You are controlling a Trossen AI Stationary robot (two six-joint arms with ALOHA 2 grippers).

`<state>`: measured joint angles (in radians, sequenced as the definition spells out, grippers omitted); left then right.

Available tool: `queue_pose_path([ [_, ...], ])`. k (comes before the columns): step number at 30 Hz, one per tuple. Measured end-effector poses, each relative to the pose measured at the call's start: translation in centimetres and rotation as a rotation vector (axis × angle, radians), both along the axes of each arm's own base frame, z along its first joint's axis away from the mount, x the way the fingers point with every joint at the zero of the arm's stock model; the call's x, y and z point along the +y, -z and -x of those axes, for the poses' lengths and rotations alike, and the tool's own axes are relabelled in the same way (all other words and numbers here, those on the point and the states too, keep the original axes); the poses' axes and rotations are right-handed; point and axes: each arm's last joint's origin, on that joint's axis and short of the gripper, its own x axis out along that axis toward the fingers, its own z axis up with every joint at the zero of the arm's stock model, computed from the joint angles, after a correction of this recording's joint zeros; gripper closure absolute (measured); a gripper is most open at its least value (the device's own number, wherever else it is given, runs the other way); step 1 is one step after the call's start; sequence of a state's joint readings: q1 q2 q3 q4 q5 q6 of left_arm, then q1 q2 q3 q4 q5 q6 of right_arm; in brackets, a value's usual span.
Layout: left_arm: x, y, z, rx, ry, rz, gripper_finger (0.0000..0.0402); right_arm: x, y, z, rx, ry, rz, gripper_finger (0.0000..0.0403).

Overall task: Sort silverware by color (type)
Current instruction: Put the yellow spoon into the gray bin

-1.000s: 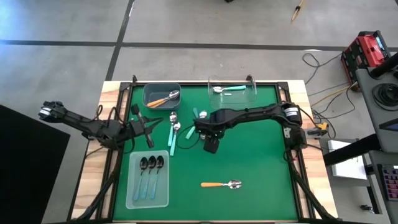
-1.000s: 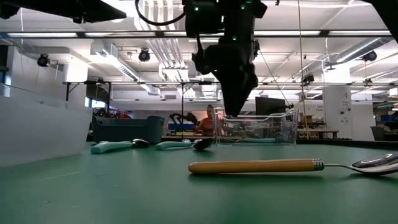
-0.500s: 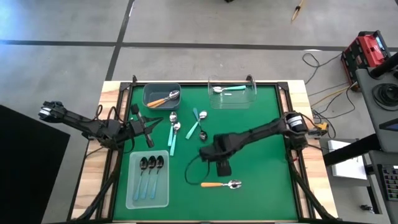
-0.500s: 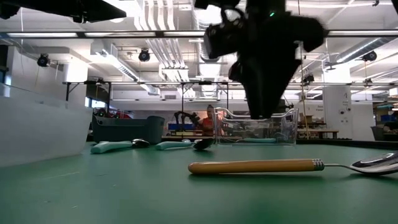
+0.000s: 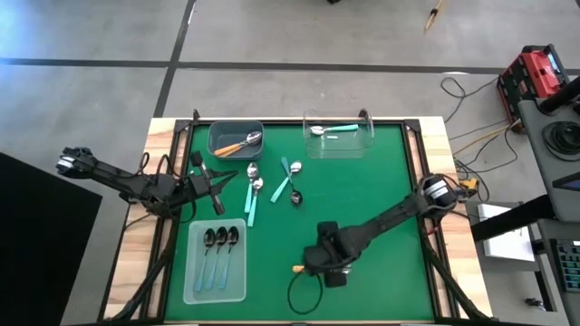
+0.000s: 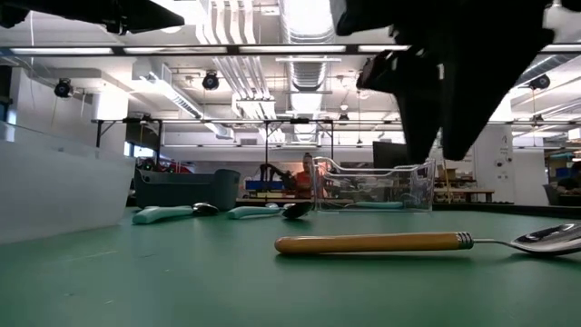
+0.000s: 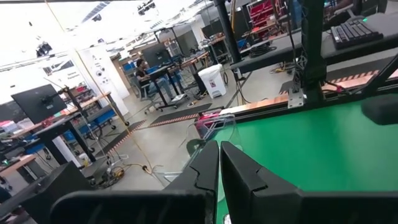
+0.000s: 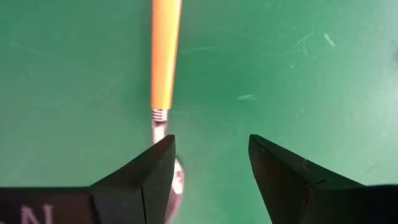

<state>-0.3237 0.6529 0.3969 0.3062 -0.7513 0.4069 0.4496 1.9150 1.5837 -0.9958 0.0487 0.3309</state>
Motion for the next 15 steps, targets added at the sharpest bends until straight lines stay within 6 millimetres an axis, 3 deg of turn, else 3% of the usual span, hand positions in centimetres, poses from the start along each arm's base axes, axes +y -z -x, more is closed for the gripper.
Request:
queue_pose_path([
  [5, 0.0, 0.0, 0.0, -0.013, 0.002, 0.028, 0.0401, 1.9, 0.2, 0.6, -0.016, 0.087, -0.020, 0.0207],
  [15, 0.0, 0.0, 0.0, -0.048, 0.006, 0.114, 0.0401, 4.0, 3.3, 0.1, -0.018, 0.150, -0.030, 0.0207],
])
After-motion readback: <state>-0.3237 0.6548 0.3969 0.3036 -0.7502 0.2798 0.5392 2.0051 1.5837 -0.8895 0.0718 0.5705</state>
